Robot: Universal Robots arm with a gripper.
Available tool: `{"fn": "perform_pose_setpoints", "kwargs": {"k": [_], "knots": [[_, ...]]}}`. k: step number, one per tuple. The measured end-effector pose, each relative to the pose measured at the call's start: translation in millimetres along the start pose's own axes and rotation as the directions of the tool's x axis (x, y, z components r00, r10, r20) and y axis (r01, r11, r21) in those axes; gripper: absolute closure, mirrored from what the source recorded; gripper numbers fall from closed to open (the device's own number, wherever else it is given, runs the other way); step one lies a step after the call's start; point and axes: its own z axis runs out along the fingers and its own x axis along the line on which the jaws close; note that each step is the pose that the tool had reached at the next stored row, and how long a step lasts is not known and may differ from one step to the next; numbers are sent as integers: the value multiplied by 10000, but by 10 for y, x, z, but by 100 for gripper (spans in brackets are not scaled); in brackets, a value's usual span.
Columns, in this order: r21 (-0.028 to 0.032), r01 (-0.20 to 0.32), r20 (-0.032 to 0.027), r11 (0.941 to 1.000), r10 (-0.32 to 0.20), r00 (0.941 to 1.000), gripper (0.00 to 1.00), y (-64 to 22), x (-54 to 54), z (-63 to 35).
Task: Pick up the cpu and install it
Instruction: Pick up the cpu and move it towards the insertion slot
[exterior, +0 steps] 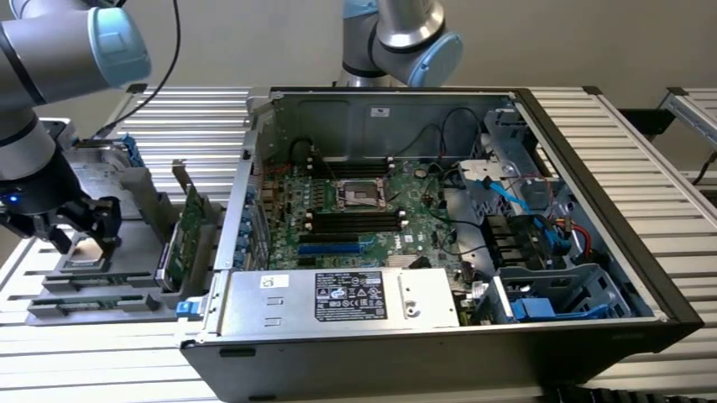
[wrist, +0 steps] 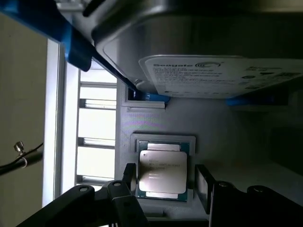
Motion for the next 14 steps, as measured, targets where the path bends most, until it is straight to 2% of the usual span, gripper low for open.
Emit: {"fn": "perform_pose_setpoints", "kwargs": {"k": [3, 7, 14], "knots": [[1, -1, 16, 10000, 1, 10000, 38, 0, 2, 10], [4, 2, 83, 10000, -2, 10000, 38, 0, 20, 38], [3, -15, 87, 10000, 15, 10000, 38, 2, 24, 42]]}}
